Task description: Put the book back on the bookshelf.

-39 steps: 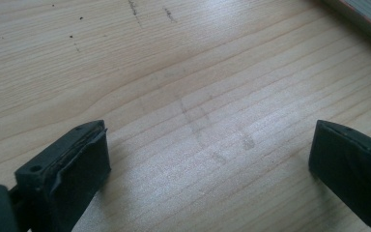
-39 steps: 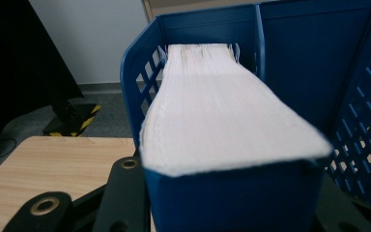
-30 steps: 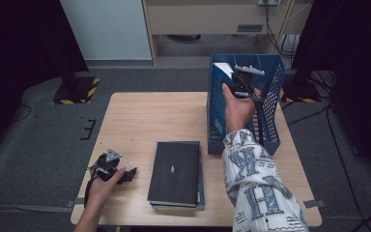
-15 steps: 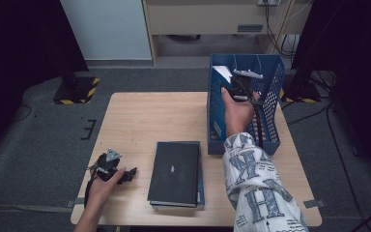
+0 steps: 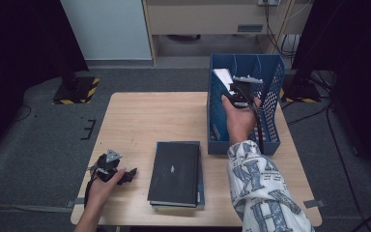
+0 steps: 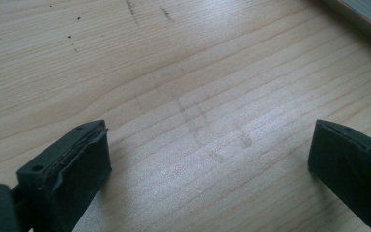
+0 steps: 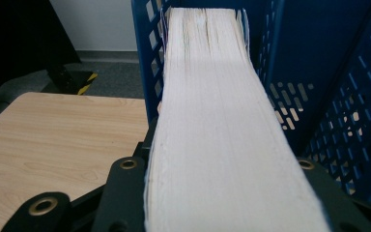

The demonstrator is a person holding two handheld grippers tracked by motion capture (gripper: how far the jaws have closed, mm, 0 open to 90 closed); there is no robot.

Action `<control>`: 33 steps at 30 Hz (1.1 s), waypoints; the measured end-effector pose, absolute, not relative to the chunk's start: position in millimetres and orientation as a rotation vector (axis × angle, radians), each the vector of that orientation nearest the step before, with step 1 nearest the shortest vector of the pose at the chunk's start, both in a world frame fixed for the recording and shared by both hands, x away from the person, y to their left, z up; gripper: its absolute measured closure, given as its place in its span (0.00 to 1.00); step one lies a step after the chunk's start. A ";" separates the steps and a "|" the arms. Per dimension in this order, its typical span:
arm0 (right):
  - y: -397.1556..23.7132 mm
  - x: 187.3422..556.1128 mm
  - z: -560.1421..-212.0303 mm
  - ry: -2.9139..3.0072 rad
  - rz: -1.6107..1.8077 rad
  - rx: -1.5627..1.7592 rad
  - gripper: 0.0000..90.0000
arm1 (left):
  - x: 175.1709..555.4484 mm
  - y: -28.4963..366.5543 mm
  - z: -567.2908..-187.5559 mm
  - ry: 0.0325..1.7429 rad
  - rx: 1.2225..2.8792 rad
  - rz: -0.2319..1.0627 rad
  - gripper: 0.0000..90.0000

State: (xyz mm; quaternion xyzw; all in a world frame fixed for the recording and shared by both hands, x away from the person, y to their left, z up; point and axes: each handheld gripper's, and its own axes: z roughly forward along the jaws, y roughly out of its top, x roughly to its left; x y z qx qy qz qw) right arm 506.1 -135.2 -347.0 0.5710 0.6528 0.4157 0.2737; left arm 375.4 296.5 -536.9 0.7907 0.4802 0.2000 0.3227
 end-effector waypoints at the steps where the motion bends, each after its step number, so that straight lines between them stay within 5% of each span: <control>1: -133.9 503.5 -347.5 1.764 1.110 1.532 0.66 | 375.4 296.5 -536.9 1.260 2.075 0.525 0.01; 20: -130.3 480.0 -356.5 1.794 1.100 1.502 0.64 | 374.7 296.5 -537.0 1.259 2.076 0.524 0.00; 33: -121.0 484.2 -350.5 1.819 1.112 1.474 0.52 | 374.7 296.6 -536.9 1.259 2.076 0.523 0.00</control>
